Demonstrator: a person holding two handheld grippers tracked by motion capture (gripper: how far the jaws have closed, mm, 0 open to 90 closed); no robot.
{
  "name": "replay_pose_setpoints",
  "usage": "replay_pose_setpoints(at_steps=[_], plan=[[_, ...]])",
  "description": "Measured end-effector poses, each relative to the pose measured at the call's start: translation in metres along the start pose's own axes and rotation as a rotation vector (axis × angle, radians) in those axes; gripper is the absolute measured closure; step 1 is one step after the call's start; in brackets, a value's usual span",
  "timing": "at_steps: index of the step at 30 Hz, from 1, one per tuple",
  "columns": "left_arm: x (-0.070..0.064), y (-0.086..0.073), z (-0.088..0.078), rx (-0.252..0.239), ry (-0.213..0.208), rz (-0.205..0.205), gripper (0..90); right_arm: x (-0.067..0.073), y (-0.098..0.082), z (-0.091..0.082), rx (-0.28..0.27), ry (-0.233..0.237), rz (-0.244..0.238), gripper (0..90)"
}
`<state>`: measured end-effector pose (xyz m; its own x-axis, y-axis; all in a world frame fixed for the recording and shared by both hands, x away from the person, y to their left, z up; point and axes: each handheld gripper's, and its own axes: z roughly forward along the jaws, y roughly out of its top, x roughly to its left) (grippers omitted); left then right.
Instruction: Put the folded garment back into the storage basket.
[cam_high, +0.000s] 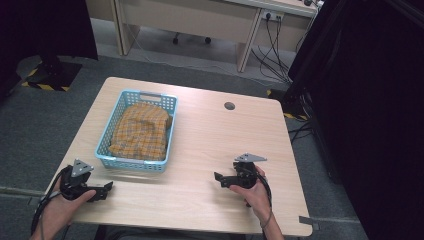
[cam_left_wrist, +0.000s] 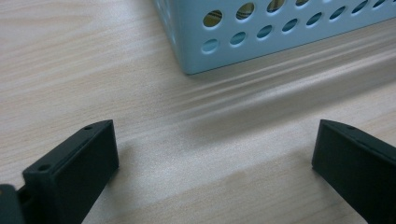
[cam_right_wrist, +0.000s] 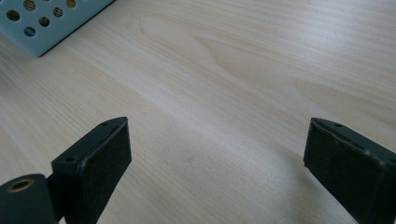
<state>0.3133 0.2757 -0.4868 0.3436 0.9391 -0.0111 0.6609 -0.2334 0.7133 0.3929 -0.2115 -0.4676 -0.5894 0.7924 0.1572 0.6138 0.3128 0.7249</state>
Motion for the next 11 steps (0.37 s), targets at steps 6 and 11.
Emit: replay_pose_setpoints(at_steps=[6, 11], plan=[[0.0000, 0.0000, 0.0000, 0.000, 0.000, 0.000, 0.0, -0.0050, -0.0030, -0.0046, -0.007, -0.006, 0.017, 8.3], [0.0000, 0.0000, 0.0000, 0.000, 0.000, 0.000, 0.0, -0.0089, -0.0035, -0.0071, -0.013, -0.013, 0.026, 8.3]])
